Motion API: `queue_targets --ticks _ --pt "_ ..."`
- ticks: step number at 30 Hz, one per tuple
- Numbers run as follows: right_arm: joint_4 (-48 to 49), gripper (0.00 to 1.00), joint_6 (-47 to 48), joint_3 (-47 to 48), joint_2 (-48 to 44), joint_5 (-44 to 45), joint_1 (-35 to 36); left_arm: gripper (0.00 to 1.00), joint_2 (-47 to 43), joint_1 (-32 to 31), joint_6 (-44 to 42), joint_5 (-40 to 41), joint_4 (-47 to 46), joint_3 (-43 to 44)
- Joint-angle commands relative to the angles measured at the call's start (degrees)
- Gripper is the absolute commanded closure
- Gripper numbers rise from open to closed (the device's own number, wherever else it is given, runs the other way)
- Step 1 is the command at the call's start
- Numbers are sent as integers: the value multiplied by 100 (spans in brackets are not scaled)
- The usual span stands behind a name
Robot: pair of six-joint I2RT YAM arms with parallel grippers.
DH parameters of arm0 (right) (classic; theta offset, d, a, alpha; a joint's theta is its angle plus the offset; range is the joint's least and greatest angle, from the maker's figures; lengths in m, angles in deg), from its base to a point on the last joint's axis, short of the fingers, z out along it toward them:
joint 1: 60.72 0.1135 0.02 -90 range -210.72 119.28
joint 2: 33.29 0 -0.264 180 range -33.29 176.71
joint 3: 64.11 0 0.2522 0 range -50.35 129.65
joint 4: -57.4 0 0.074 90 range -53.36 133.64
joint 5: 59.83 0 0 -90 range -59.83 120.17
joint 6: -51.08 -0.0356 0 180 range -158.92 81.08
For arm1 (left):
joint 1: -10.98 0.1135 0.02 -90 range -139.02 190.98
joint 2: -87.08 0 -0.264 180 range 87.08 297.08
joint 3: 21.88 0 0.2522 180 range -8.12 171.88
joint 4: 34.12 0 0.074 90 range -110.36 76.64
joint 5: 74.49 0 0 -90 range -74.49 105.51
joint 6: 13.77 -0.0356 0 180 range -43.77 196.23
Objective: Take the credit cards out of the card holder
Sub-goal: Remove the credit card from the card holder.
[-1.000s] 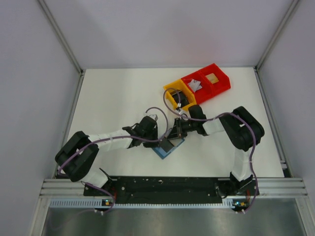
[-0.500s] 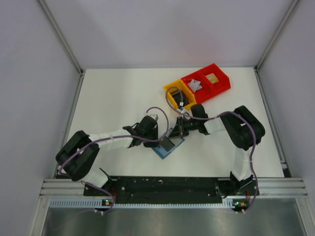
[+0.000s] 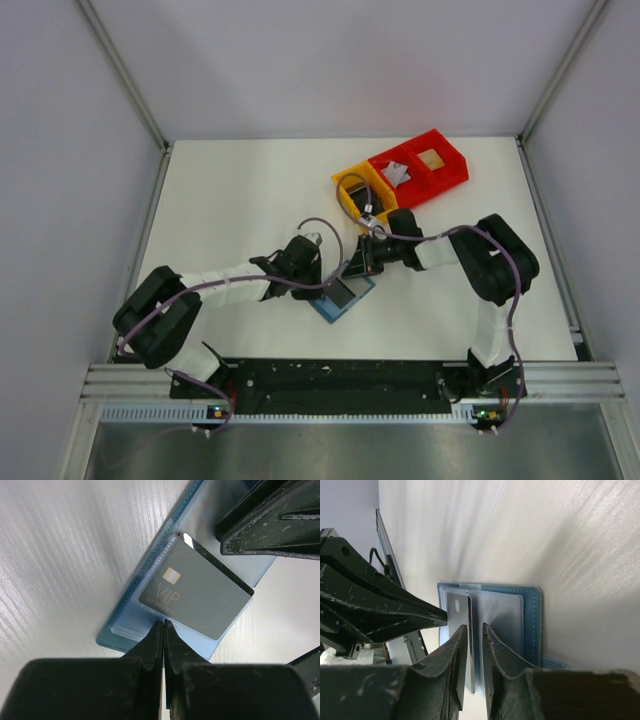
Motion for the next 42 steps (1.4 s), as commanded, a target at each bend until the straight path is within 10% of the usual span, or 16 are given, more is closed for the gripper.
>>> queue_targets --ticks 1,15,36,42 --pt "93 81 72 191 70 -131 105 100 77 -55 -75 29 343 -65" --pt "-127 98 273 367 343 -78 229 100 245 -55 -110 -32 343 -56" --pt "-444 89 503 508 431 -236 282 100 324 -64 -128 -50 351 -30" --pt "-338 100 415 446 290 -271 185 100 -132 -64 -49 12 404 -74"
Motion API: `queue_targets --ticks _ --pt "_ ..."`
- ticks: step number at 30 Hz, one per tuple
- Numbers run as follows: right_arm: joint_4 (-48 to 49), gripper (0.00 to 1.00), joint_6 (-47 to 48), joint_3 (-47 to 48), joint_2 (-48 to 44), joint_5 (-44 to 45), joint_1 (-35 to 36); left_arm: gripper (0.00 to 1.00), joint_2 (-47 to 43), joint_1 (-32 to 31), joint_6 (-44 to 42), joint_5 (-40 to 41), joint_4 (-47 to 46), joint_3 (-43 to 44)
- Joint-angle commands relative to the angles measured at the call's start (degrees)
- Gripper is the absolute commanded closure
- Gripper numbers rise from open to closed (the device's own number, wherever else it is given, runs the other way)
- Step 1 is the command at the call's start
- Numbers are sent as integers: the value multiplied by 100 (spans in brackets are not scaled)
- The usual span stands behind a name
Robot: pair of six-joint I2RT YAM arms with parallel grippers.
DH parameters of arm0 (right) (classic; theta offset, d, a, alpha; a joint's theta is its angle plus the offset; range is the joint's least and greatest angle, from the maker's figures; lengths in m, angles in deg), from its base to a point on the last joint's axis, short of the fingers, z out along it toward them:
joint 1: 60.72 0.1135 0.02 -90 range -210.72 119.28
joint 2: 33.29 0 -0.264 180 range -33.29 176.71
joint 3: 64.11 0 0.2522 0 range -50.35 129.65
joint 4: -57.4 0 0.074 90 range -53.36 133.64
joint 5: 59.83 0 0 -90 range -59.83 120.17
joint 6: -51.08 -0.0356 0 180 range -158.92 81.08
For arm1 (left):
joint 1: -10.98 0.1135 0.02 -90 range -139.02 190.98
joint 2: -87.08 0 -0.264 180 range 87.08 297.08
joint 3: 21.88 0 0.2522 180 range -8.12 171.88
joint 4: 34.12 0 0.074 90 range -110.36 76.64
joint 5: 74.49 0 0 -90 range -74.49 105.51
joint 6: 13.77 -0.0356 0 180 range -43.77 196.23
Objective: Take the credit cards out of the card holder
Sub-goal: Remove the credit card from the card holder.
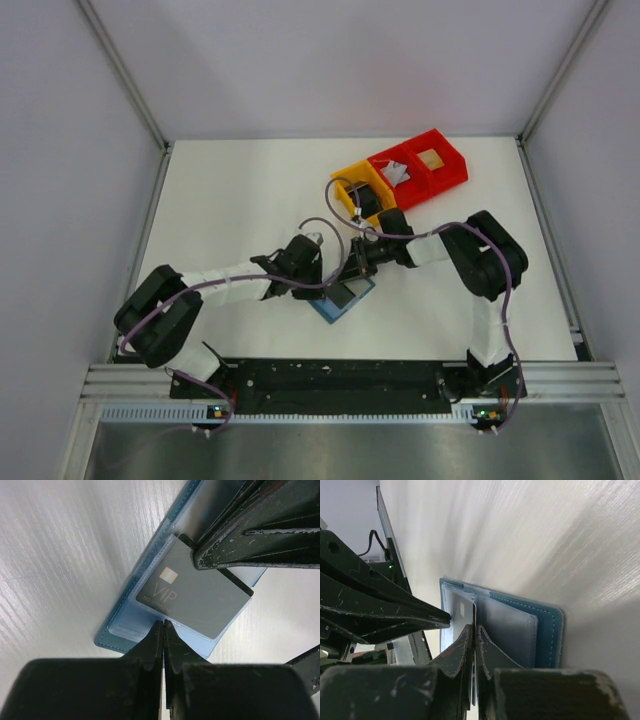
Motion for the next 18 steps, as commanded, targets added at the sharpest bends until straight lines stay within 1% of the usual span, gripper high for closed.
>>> queue_targets --ticks 1,4,7,14,18 --pt "93 100 98 22 -84 13 -32 100 -329 -64 -16 71 345 -155" --pt "111 100 98 -4 -84 12 -32 100 -672 -64 -7 115 231 -102" --pt "189 100 28 -48 -75 12 -32 100 -761 -64 -68 272 125 38" --pt "348 100 -113 -75 -92 -49 -23 100 -173 -55 -349 879 423 627" --pt "348 100 -114 -92 -101 -49 -32 100 -41 -46 -350 994 275 619"
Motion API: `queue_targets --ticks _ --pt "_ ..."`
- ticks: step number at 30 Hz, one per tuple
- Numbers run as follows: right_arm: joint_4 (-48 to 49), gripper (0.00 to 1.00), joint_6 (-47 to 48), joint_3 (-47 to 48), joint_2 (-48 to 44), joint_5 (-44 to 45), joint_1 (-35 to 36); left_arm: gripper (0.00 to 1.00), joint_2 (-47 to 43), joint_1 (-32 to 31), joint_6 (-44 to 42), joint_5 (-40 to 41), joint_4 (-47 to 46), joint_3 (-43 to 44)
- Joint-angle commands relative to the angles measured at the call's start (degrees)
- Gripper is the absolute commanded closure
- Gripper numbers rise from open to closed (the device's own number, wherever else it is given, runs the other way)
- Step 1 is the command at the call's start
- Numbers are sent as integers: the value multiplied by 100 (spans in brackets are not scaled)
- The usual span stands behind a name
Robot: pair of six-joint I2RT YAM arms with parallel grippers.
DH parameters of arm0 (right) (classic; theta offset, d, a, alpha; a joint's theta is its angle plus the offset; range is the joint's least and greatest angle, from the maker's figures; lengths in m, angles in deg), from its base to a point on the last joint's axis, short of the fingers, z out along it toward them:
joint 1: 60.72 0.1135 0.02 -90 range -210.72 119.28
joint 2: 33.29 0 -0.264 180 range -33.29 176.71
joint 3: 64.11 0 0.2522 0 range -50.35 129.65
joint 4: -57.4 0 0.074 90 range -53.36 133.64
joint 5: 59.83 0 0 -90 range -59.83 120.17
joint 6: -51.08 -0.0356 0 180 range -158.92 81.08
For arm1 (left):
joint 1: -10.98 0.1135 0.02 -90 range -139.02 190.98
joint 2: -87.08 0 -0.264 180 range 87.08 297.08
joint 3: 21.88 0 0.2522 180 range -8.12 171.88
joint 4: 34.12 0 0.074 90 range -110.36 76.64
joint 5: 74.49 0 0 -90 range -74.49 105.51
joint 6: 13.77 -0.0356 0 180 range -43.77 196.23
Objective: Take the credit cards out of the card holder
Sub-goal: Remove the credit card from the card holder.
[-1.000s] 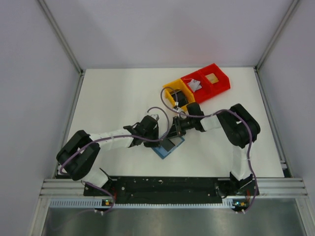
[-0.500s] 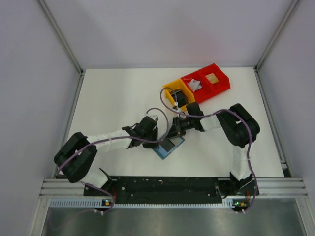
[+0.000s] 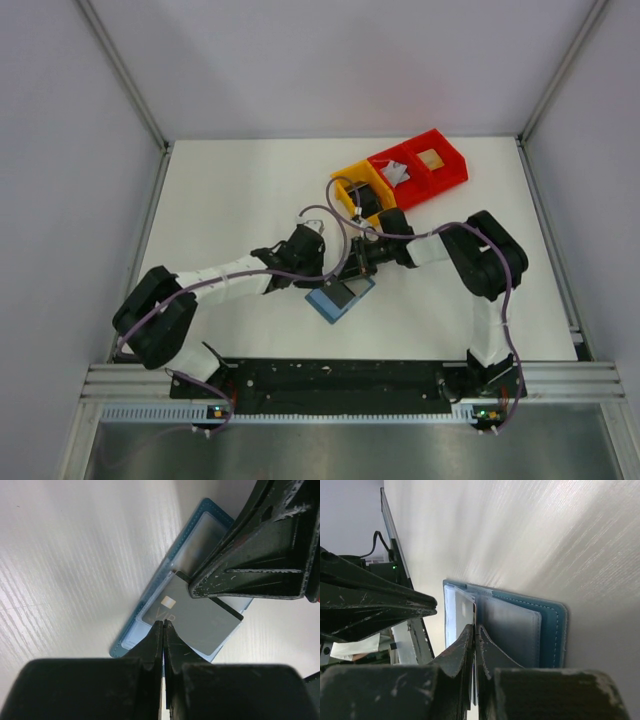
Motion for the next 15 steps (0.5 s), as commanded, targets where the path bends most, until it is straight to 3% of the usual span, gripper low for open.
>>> queue_targets --ticks 1,8,12,15 --pt "245 100 15 -92 -101 10 -8 100 160 -5 -140 305 -110 142" --pt "237 100 33 -93 -75 19 1 100 609 -5 -192 165 -14 292" --pt "385 80 -98 -136 -92 10 -43 100 714 -5 -96 77 136 152" --pt "605 79 -248 -224 -110 10 -104 100 741 -5 1 7 136 -42"
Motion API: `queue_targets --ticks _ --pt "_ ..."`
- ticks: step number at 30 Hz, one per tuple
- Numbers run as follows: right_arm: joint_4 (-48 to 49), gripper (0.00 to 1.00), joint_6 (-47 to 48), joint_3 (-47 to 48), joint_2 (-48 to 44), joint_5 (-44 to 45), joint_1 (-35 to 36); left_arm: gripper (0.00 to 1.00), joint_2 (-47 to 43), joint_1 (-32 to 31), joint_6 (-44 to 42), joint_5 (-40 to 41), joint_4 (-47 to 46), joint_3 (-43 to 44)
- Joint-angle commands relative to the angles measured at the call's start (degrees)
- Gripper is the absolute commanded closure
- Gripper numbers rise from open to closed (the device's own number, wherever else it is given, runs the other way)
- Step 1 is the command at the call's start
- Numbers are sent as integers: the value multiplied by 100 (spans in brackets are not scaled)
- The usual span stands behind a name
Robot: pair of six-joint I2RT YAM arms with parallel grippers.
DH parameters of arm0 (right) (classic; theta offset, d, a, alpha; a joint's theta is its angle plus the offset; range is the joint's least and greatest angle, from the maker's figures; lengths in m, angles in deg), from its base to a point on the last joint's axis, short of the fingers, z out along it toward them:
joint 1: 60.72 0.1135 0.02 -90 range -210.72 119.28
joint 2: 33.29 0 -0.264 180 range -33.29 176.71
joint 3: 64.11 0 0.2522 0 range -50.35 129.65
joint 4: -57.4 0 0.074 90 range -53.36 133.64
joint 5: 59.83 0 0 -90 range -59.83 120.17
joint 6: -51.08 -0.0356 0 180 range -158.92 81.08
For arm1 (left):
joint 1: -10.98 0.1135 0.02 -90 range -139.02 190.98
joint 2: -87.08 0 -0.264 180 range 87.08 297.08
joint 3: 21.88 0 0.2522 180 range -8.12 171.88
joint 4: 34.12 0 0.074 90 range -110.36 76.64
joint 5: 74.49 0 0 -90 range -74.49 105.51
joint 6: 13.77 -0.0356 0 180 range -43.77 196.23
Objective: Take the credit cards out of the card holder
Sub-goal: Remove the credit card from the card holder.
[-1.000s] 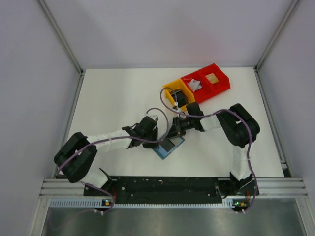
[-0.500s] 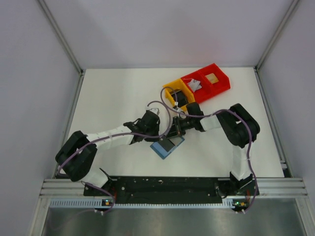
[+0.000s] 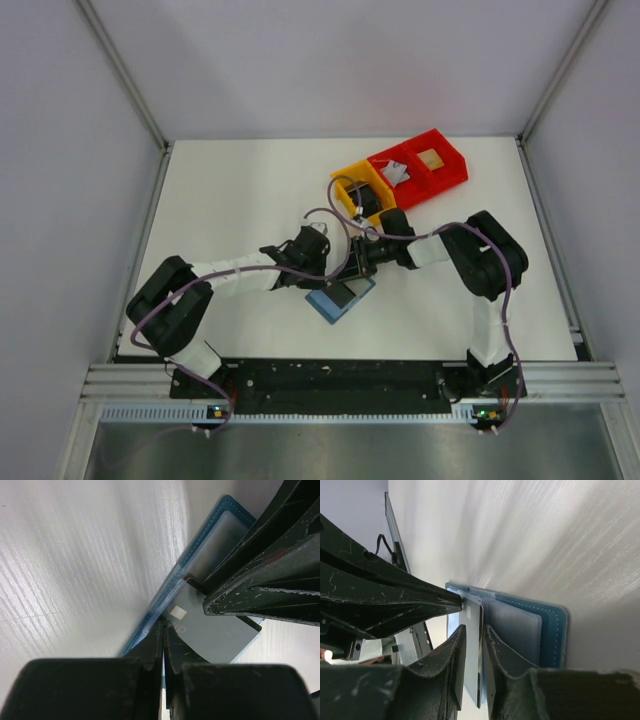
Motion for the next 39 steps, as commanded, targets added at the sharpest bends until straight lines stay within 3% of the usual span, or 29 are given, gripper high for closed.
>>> queue_targets --ticks 1,8,21,31,39 --pt "413 80 -106 -183 -127 64 -109 100 153 -7 117 -112 127 -265" --pt "299 97 -9 -200 -101 170 -170 100 4 -7 187 -182 39 -529" --pt "1002 100 -343 -411 -118 -165 -258 100 -32 -7 205 -209 48 -590" --pt "116 99 139 -280 -180 187 -258 100 -41 -7 231 -428 -49 -670" --pt "-1413 99 1027 1 -312 1083 -118 100 -93 -7 205 -516 -66 -687"
